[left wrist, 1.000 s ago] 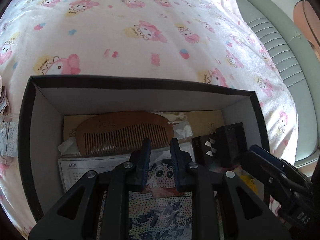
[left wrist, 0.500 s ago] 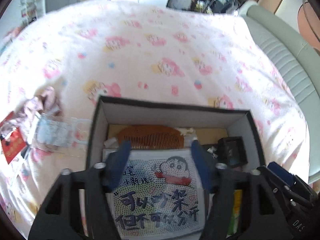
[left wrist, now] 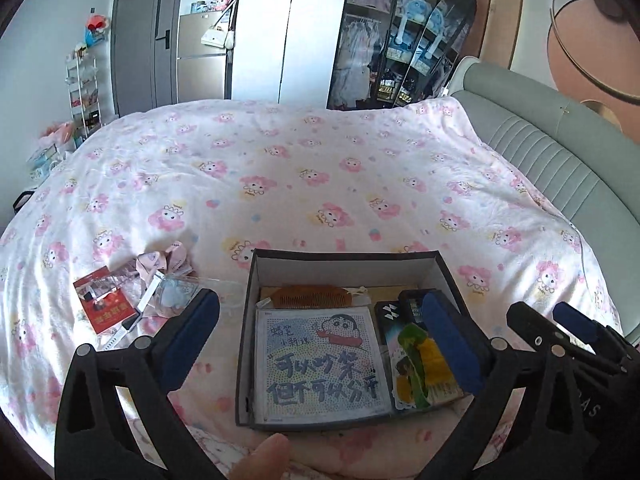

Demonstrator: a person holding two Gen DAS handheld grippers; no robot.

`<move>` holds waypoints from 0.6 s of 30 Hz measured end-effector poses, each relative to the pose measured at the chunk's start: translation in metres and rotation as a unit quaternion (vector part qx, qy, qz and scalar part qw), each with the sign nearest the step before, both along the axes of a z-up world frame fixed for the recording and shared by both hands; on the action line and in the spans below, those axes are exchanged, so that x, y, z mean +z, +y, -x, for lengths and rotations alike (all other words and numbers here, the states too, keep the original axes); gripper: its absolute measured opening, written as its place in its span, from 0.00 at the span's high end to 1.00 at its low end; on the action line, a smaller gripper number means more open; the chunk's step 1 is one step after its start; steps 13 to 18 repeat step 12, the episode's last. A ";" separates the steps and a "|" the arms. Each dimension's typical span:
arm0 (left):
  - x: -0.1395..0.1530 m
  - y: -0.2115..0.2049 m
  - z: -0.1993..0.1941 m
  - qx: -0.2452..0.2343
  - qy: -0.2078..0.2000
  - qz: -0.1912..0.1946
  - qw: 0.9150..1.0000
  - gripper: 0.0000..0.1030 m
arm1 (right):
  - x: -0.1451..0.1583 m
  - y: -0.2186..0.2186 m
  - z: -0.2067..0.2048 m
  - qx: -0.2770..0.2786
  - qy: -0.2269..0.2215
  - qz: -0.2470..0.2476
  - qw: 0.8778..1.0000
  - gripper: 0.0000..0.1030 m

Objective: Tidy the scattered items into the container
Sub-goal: 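Lift both grippers back from the box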

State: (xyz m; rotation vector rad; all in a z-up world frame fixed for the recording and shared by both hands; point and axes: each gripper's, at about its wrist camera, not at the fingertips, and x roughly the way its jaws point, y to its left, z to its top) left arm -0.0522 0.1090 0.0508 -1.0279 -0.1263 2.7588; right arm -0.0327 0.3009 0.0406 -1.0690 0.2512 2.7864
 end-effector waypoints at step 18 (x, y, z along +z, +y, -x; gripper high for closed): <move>-0.015 -0.014 -0.052 0.032 -0.012 0.026 0.999 0.01 | -0.017 0.010 -0.041 -0.020 -0.004 0.006 1.000 0.23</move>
